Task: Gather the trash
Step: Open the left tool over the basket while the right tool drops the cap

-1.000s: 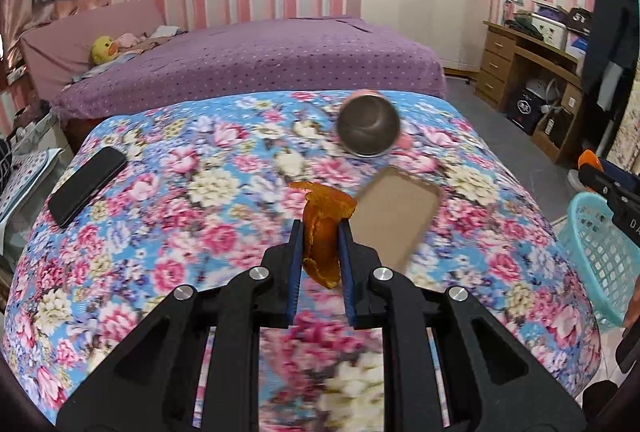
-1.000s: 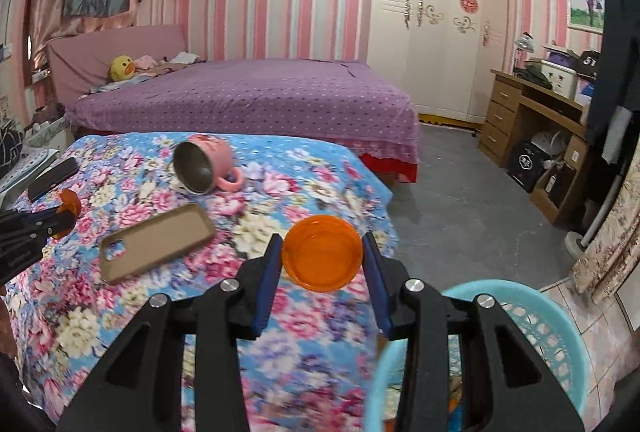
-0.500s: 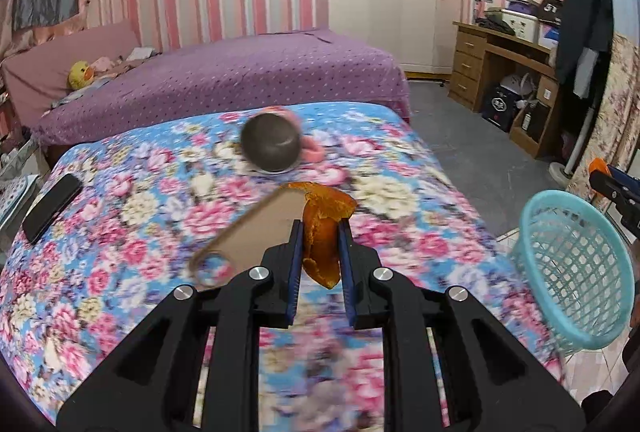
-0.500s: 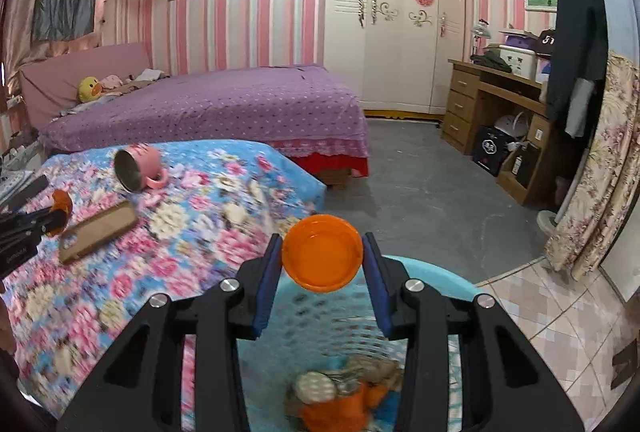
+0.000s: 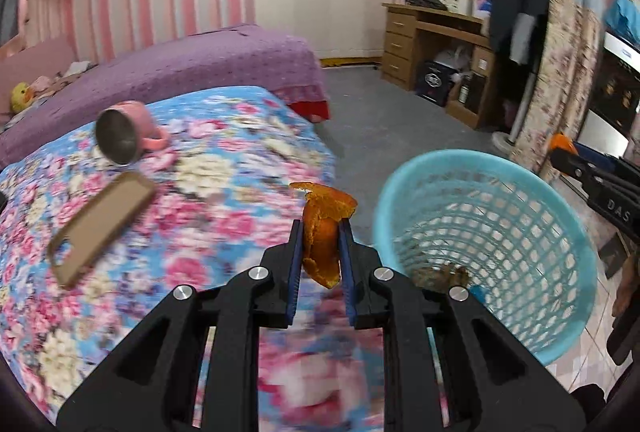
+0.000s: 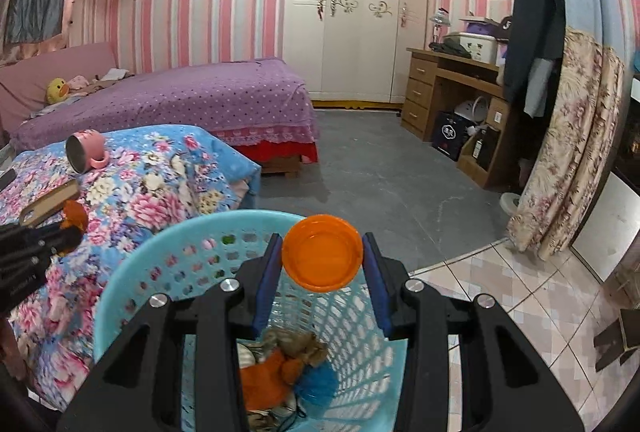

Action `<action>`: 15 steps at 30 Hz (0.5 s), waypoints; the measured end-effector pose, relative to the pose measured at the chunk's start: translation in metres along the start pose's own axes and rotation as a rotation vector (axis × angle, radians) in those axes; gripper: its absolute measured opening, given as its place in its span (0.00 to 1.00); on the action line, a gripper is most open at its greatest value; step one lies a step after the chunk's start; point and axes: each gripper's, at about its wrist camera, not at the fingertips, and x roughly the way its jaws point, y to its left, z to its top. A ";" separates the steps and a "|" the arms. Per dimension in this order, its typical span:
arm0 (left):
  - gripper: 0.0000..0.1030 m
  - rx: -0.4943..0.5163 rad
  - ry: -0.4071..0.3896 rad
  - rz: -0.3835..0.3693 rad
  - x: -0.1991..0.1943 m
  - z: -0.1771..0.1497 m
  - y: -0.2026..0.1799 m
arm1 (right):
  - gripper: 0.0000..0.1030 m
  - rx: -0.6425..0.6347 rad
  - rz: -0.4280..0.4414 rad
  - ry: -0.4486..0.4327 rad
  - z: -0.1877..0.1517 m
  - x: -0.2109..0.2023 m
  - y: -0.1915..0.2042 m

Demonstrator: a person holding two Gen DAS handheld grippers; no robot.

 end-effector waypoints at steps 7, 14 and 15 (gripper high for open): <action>0.17 0.011 -0.003 -0.056 0.010 0.014 -0.044 | 0.39 0.023 0.000 -0.008 -0.001 0.000 -0.007; 0.40 0.008 -0.012 -0.065 0.013 0.030 -0.062 | 0.39 0.033 -0.005 -0.014 0.000 0.000 -0.009; 0.51 0.004 -0.017 -0.065 0.012 0.031 -0.061 | 0.39 0.035 -0.004 -0.013 0.000 0.001 -0.009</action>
